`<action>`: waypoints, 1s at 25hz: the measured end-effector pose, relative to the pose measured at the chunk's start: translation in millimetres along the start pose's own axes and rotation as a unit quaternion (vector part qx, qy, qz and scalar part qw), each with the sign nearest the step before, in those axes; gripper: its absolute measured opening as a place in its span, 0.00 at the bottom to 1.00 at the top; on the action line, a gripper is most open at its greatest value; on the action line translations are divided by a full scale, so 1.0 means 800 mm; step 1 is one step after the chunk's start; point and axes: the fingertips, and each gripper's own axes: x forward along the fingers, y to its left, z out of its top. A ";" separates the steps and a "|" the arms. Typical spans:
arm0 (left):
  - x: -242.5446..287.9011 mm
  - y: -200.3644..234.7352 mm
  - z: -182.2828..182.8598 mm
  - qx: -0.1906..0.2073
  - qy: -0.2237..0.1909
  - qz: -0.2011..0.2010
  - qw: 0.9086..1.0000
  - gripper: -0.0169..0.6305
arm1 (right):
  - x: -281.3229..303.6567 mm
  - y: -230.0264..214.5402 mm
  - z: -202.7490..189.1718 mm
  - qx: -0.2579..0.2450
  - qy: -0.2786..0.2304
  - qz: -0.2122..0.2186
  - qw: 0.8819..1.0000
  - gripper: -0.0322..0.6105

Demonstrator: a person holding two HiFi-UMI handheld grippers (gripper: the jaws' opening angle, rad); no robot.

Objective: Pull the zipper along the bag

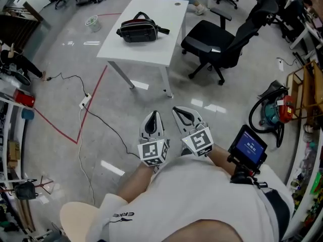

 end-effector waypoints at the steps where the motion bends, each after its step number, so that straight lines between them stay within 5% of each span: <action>1: 0.009 -0.002 0.000 0.000 -0.001 0.003 1.000 0.03 | 0.004 -0.008 -0.002 0.001 0.000 0.003 1.000 0.06; 14: 0.089 0.003 0.006 0.000 0.006 0.010 1.000 0.03 | 0.063 -0.067 -0.007 0.014 0.003 0.020 1.000 0.05; 25: 0.170 0.077 0.038 0.007 -0.009 -0.029 1.000 0.03 | 0.160 -0.099 0.018 0.006 -0.005 -0.029 1.000 0.05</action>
